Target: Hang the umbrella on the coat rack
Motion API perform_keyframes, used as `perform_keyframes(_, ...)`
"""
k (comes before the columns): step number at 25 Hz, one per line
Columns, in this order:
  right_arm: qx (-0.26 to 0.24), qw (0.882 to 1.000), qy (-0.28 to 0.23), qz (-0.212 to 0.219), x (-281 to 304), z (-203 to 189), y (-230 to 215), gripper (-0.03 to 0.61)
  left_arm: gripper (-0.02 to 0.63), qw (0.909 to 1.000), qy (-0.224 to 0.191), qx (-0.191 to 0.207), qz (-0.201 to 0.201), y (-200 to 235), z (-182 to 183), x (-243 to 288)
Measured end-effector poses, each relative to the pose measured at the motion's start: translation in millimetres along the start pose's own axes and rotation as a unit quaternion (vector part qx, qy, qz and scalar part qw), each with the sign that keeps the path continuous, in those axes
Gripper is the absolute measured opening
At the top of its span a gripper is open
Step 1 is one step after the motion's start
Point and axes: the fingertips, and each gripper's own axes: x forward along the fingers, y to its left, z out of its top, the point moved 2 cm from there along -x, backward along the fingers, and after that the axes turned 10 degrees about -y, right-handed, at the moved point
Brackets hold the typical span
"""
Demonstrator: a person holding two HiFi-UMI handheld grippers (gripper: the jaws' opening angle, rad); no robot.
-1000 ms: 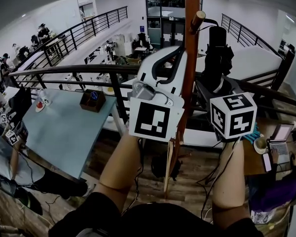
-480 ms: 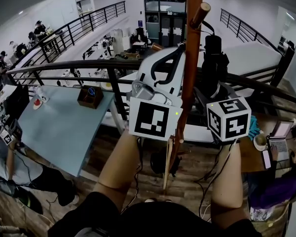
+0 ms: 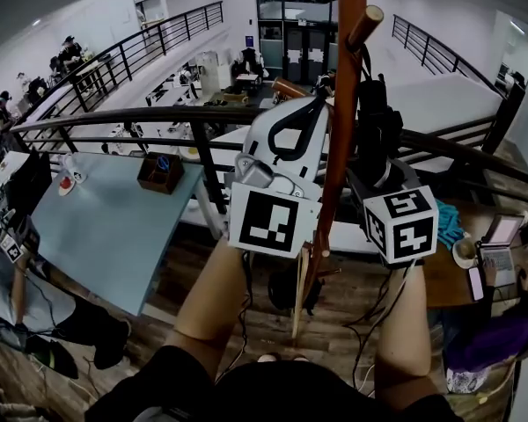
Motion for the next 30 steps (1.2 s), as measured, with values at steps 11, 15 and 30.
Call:
perform_keyframes(11, -0.009, 1.0, -0.012, 0.014, -13, 4, 8, 0.232, 0.012, 0.9998, 0.017, -0.008, -0.006, -4, -14, -10)
perform_keyframes(15, -0.005, 1.0, -0.015, 0.021, -19, 6, 13, 0.233, 0.012, 0.9996, 0.027, -0.007, -0.008, -7, -18, -16)
perform_keyframes(30, 0.023, 0.997, -0.035, 0.061, -31, 1, 34, 0.24, 0.012, 0.9985, 0.048, -0.019, -0.019, -26, -35, -43)
